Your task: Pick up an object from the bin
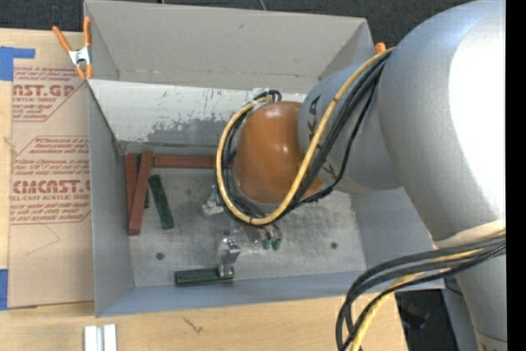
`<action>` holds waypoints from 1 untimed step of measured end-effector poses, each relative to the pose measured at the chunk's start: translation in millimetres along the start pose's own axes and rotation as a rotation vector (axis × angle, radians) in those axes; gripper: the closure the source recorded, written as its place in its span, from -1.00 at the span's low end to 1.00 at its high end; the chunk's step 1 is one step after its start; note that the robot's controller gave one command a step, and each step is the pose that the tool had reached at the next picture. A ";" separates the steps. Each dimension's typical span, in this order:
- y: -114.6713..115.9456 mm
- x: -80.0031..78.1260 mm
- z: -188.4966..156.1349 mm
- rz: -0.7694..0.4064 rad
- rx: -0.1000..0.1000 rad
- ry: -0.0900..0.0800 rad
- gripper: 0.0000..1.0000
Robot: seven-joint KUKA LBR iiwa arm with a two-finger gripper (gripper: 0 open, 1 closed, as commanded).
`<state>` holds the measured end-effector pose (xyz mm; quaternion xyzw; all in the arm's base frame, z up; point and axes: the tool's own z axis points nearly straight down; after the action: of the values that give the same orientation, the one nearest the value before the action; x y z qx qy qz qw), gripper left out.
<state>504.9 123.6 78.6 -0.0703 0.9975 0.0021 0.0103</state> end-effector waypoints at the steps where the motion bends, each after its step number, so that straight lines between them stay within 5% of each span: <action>1: -70.6 -1.9 -1.8 -0.266 0.001 0.006 1.00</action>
Offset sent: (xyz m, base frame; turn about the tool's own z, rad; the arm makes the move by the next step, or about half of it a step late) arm 0.0000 0.0000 0.0000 0.0000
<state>516.6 54.0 80.2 -0.2020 0.9794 0.0001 0.0075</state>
